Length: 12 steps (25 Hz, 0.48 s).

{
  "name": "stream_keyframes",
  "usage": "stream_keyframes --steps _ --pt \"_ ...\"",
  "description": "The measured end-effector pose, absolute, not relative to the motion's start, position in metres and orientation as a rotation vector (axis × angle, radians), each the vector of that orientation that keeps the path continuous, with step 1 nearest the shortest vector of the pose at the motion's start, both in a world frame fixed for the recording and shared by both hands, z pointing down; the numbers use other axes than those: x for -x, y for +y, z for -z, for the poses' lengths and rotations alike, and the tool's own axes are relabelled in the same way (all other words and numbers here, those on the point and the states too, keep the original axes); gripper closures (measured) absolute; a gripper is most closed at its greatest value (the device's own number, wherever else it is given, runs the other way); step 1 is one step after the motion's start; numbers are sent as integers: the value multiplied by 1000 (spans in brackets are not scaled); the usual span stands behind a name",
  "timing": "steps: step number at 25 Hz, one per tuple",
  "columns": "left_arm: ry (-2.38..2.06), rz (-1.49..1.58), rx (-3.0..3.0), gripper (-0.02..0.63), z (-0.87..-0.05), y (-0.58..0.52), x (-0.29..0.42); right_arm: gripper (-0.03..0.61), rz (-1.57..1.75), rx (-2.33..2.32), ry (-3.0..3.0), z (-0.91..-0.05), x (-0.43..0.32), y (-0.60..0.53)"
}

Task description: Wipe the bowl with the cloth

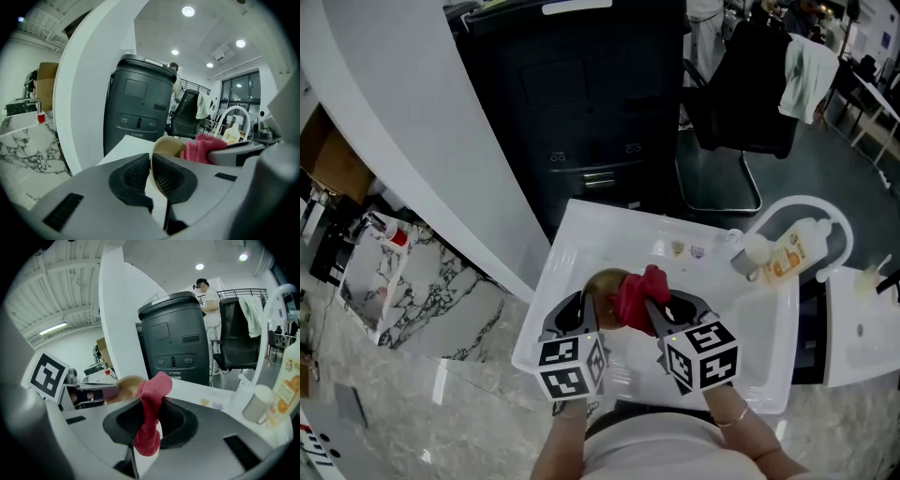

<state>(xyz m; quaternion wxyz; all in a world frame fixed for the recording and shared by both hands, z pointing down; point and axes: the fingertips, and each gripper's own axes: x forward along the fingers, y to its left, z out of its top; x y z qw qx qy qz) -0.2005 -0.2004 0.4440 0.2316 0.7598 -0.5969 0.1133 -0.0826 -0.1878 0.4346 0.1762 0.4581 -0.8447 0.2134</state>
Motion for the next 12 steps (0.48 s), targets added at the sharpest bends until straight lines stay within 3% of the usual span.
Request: stream_keyframes --steps 12 --pt "-1617 -312 -2081 581 -445 -204 198 502 -607 -1366 -2485 -413 67 -195"
